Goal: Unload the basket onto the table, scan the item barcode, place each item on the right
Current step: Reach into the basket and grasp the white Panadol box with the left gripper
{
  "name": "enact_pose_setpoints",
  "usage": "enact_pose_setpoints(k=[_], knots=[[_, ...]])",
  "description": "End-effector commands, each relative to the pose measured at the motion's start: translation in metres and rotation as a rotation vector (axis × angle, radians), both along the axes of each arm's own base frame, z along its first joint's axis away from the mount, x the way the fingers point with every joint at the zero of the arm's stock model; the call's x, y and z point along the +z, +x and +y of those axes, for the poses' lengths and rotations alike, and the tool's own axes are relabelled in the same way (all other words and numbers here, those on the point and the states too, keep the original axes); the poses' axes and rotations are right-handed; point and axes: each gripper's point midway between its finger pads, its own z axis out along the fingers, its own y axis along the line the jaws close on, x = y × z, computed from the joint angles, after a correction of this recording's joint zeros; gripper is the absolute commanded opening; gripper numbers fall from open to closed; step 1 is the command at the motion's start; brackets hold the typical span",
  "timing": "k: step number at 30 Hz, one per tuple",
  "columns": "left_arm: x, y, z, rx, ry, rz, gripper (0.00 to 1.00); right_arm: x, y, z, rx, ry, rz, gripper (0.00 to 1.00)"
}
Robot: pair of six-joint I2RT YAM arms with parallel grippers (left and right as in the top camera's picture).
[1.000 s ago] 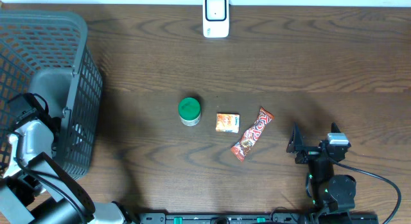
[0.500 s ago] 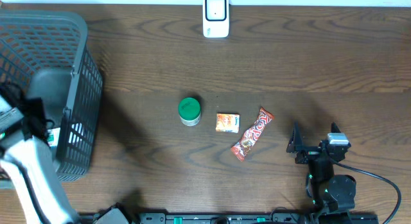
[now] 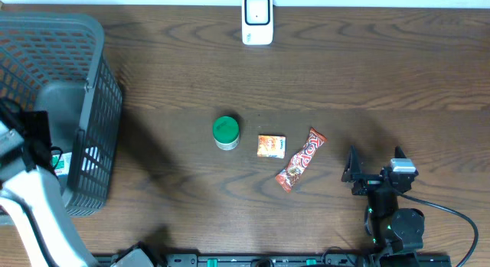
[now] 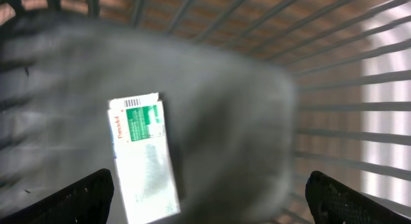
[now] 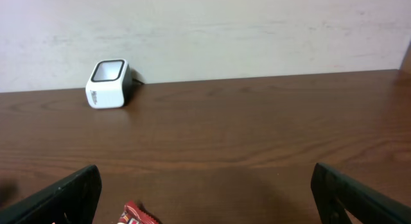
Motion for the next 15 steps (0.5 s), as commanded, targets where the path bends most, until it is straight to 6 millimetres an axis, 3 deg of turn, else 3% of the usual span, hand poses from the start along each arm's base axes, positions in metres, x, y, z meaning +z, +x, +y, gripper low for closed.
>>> enact_pose_setpoints(k=[1, 15], knots=[[-0.027, 0.001, 0.005, -0.009, -0.030, 0.084, 0.97, -0.001, 0.000, 0.002, 0.008, -0.006, 0.001, 0.99], [-0.130, 0.012, -0.010, -0.061, -0.290, 0.256, 0.97, -0.001, 0.000, 0.002, 0.008, -0.006, 0.001, 0.99]])
